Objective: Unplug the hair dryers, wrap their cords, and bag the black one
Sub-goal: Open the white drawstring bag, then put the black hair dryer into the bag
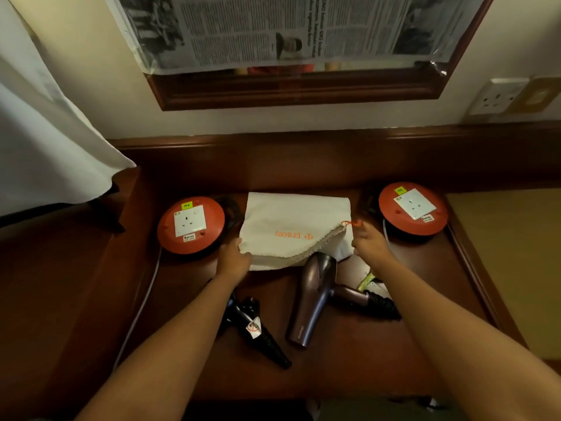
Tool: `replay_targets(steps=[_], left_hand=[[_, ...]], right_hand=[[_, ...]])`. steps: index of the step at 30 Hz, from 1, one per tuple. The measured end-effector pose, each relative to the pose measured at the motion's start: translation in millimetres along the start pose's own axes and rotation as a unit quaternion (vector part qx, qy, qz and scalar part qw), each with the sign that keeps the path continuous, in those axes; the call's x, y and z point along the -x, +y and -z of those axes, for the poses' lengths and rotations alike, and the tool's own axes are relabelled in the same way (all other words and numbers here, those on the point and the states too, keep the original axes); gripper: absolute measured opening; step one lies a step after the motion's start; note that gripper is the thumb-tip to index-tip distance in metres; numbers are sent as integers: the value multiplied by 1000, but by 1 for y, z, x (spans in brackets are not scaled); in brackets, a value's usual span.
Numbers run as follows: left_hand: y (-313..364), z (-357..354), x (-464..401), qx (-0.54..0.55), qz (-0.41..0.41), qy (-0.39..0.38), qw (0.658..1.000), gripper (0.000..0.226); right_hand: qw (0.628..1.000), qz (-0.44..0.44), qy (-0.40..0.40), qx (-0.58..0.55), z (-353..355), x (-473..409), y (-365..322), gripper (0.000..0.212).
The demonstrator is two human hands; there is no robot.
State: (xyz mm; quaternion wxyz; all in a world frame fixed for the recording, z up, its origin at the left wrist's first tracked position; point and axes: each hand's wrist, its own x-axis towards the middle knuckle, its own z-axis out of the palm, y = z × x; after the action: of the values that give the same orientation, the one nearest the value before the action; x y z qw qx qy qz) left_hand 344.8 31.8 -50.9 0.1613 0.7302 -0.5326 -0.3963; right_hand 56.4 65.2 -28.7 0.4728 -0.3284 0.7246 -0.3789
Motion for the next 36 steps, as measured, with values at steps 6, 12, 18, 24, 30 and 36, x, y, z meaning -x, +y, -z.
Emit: replay_targets(steps=[6,12,18,24,30,36], left_hand=[[-6,-21,30,-204,-87,11,975,54],[4,-38,69,-303,-131,-14,944,35],[-1,-63,83,-227,-160,-102,955,38],[-13,-86,86,-173,-131,-163,963,50],[-9,-111,85,-66,-69,-149,984,64],[-5,-133,73,38,-35,-128,990,76]], right_hand=[[992,-14,63,108,17,25,23,58],[982,-31,70,175,34,60,53,42],[976,-26,59,210,40,101,57,31],[957,-9,14,288,44,96,74,41],[891,1,-90,444,51,57,92,63],[764,159,-170,601,55,19,110,81]])
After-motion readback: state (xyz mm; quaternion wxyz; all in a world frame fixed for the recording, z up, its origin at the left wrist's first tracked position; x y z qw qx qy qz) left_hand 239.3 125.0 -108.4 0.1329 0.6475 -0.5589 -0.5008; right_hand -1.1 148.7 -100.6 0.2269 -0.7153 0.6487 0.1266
